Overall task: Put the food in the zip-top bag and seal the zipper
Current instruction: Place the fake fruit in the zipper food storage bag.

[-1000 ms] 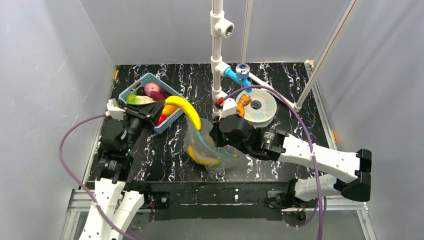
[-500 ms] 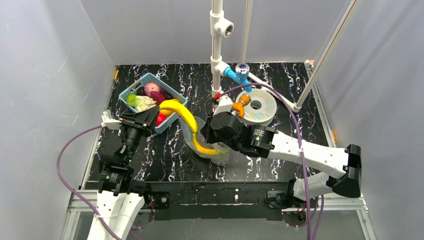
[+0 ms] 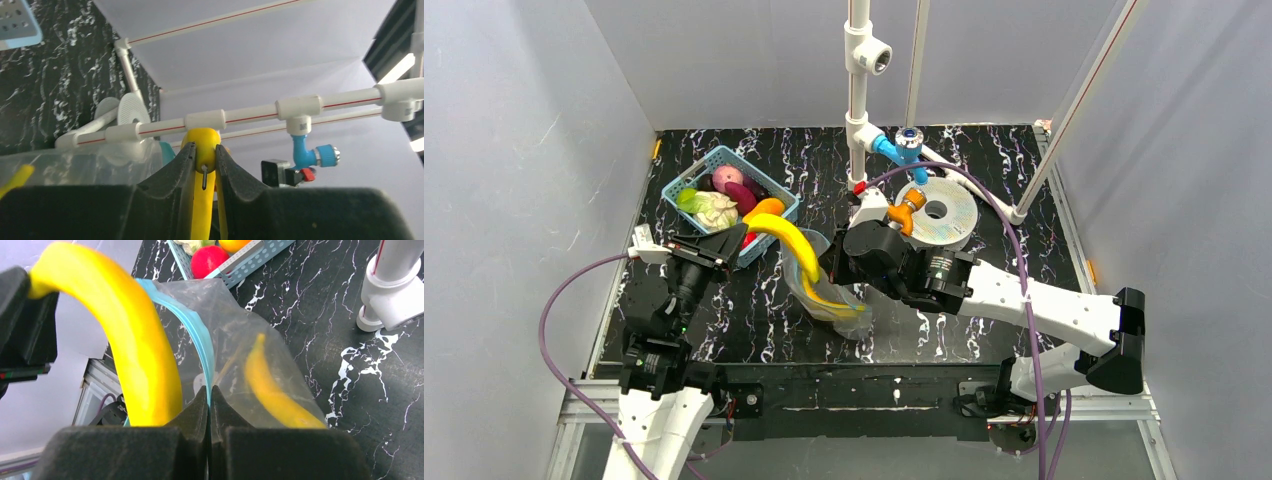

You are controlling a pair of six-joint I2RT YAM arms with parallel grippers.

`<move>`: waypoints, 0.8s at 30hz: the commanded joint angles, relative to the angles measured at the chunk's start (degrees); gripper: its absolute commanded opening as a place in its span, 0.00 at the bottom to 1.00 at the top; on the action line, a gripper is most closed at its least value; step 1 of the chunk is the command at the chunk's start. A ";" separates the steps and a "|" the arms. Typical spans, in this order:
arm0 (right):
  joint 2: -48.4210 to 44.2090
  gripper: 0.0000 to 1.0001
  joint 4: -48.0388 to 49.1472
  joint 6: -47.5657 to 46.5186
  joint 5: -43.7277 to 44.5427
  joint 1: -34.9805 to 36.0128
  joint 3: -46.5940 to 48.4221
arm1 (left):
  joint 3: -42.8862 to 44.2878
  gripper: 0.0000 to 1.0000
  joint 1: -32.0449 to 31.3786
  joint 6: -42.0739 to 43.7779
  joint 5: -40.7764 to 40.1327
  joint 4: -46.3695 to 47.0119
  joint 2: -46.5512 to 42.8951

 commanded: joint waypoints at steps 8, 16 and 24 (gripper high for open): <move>4.76 0.01 3.58 -2.58 4.64 0.31 7.24 | 12.30 0.00 -0.17 0.79 1.01 -29.20 2.00; 7.19 0.01 2.16 -2.17 6.18 0.87 10.18 | 14.39 0.00 -0.17 1.16 -3.20 -29.99 3.47; 12.83 0.01 1.00 -6.57 11.49 3.00 15.10 | 29.42 0.00 -0.35 5.03 -1.83 -52.23 20.06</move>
